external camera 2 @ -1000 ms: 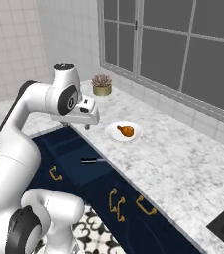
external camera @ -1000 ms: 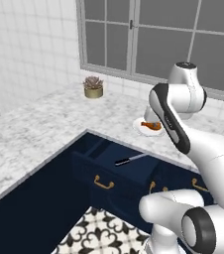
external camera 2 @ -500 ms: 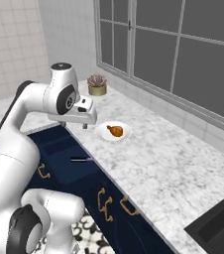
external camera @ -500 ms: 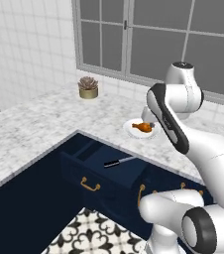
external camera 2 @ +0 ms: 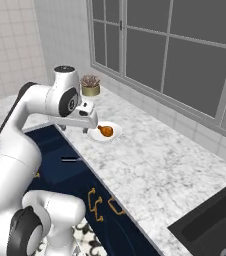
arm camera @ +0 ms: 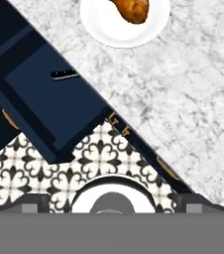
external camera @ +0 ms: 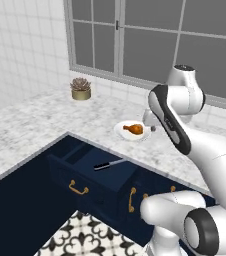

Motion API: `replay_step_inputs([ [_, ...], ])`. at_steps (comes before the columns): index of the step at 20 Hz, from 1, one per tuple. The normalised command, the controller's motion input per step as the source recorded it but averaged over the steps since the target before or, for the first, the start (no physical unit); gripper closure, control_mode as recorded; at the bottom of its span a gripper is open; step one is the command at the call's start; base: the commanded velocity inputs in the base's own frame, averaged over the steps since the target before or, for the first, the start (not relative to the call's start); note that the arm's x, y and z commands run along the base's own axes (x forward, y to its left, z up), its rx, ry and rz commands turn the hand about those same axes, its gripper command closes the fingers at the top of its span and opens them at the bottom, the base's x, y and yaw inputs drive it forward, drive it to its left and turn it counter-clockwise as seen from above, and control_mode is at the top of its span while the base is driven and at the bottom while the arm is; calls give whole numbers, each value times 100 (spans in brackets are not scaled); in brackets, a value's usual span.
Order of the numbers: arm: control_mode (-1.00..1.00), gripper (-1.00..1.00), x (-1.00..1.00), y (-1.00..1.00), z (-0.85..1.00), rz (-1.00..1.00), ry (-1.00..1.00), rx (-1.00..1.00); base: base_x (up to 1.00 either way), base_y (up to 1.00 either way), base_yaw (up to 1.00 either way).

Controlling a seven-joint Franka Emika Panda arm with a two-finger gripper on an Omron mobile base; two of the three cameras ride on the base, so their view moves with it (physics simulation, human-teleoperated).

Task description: Pick up the knife from the drawer and place it on the cutting board. Then place the meat from the plate to the cutting board.

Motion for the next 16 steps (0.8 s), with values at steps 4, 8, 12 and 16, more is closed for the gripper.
replay_step_inputs([
  [4,-100,-100,-9,75,-81,-20,28,-6,0,0,0],
  [8,-100,-100,5,100,-100,-45,41,-15,0,0,0],
  [12,-100,-100,70,98,-99,-27,28,-17,0,0,0],
  [16,-100,-100,93,32,-92,-17,14,-7,0,0,0],
])
